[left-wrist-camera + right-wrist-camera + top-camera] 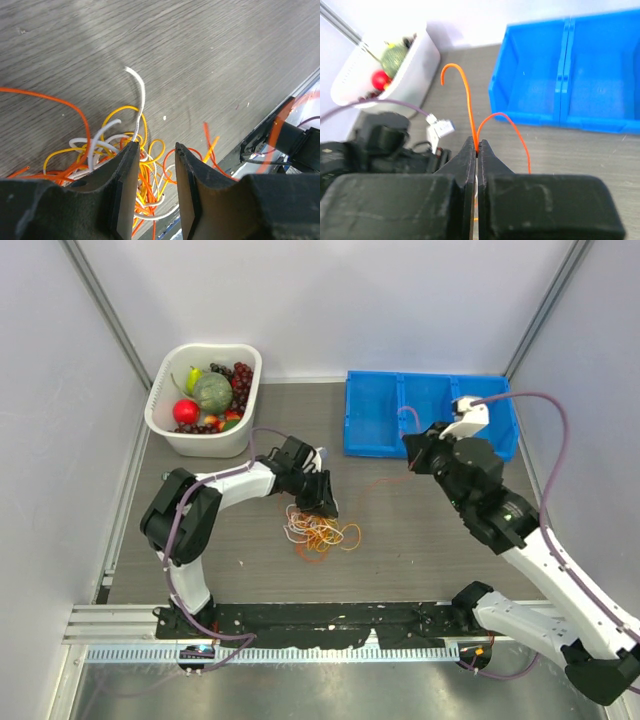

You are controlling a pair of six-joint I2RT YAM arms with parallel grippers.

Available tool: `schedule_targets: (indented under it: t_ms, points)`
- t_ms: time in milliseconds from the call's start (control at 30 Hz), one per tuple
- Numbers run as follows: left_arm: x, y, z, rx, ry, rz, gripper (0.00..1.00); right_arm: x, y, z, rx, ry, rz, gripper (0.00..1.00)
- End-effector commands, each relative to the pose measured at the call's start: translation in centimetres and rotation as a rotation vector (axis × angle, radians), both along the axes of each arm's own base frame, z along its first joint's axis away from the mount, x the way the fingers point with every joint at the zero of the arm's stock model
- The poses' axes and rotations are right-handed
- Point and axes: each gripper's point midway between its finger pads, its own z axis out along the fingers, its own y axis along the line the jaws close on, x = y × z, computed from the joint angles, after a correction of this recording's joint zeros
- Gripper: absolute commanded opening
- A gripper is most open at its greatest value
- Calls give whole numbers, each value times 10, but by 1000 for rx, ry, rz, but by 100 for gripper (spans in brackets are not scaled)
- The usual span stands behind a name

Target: Untangle the cables

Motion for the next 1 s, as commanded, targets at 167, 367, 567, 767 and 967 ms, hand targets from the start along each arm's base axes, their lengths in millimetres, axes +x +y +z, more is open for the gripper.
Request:
schedule_targets:
  t_ms: [167, 367, 567, 767, 967]
  points:
    - [-3, 19, -17, 129, 13, 33, 35, -36, -30, 143, 104, -205, -10, 1]
    - [-9, 36, -24, 175, -2, 72, 35, -60, -47, 219, 174, -341, -7, 1]
    - [-12, 49, -29, 197, -8, 85, 35, -73, -53, 268, 209, -431, 9, 1]
    - [3, 56, 11, 193, -155, 100, 37, -53, -69, 254, 100, -386, -121, 1]
    - [13, 66, 41, 216, -259, 88, 48, -79, -109, 283, 76, -469, -223, 1]
